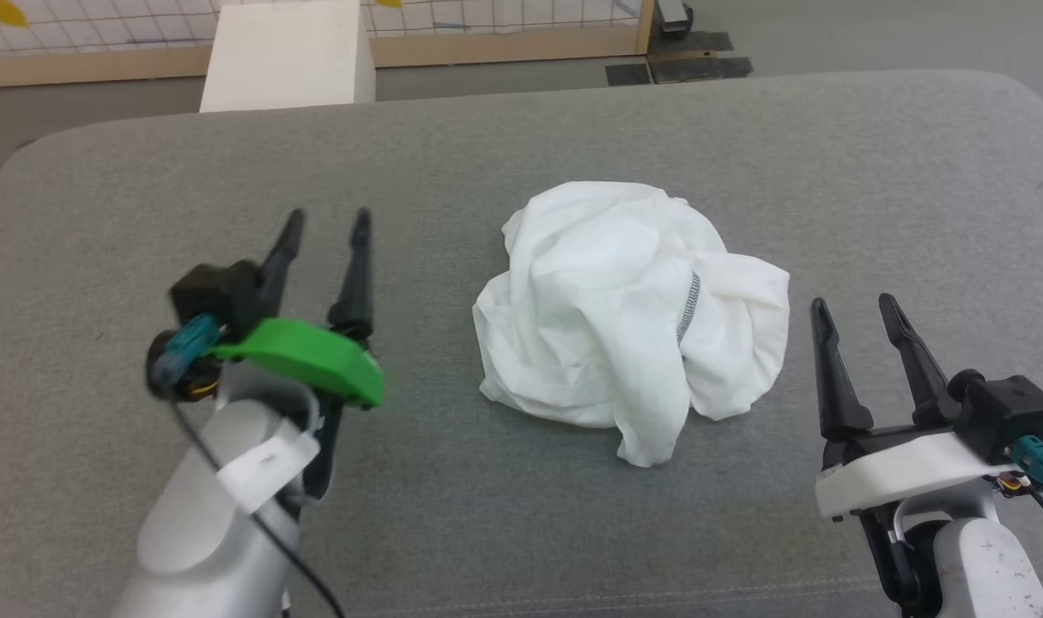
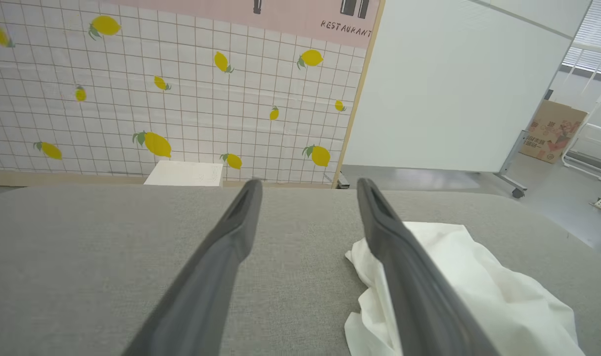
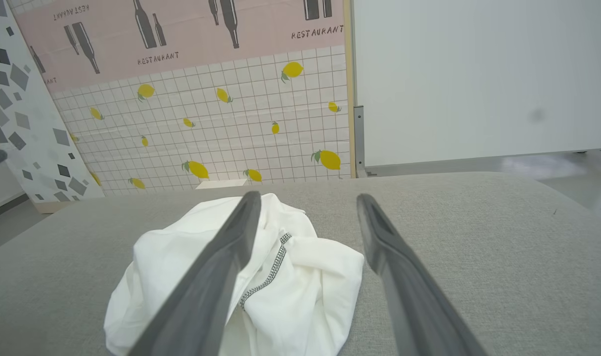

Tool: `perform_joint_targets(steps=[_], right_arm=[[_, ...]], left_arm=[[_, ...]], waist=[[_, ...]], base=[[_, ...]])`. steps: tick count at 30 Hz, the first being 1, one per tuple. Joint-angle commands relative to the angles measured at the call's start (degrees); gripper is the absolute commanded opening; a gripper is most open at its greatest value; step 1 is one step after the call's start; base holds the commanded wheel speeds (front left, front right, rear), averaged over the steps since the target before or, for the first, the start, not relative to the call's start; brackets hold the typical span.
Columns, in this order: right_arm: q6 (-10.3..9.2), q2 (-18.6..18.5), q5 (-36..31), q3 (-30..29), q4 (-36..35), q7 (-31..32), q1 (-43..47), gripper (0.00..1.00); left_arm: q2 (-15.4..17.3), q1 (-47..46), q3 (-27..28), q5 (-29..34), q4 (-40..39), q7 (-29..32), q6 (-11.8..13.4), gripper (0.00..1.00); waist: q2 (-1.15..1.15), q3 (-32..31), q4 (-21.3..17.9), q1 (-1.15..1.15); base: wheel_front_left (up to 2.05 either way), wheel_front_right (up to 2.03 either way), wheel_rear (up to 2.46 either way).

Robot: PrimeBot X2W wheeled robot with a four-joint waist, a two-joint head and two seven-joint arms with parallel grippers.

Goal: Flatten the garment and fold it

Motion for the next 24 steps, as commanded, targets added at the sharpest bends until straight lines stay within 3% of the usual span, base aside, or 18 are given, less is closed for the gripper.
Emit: perform_joint_targets(steps=[1, 9, 16, 24], right_arm=[[-0.09, 0.0, -0.2, -0.1, -0.2, 0.2, 0.6, 1.00], [-0.09, 0.0, -0.7, -0.8, -0.2, 0.8, 1.3, 1.00], [-0.09, 0.0, -1.2, -1.1, 0.0, 1.7, 2.4, 1.00], [-0.09, 0.0, -1.1, -0.8, 0.0, 2.2, 2.5, 1.00]], left_arm=[[0.7, 2.6, 1.7, 1.6, -3.1, -0.4, 0.4, 1.00], [0.3, 15.9, 10.2, 7.3, -14.3, -0.4, 0.1, 1.00], [-2.8, 22.6, 15.2, 10.4, -17.4, -0.4, -1.3, 1.00], [-5.5, 24.1, 17.9, 13.1, -17.5, -0.5, -3.6, 1.00]], waist=[[0.00, -0.2, 1.0, 0.00], [0.00, -0.7, 3.2, 0.00], [0.00, -1.3, 4.5, 0.00], [0.00, -1.6, 4.9, 0.00]], base=[[0.00, 0.00, 0.00], [0.00, 0.00, 0.00], [0.00, 0.00, 0.00], [0.00, 0.00, 0.00]])
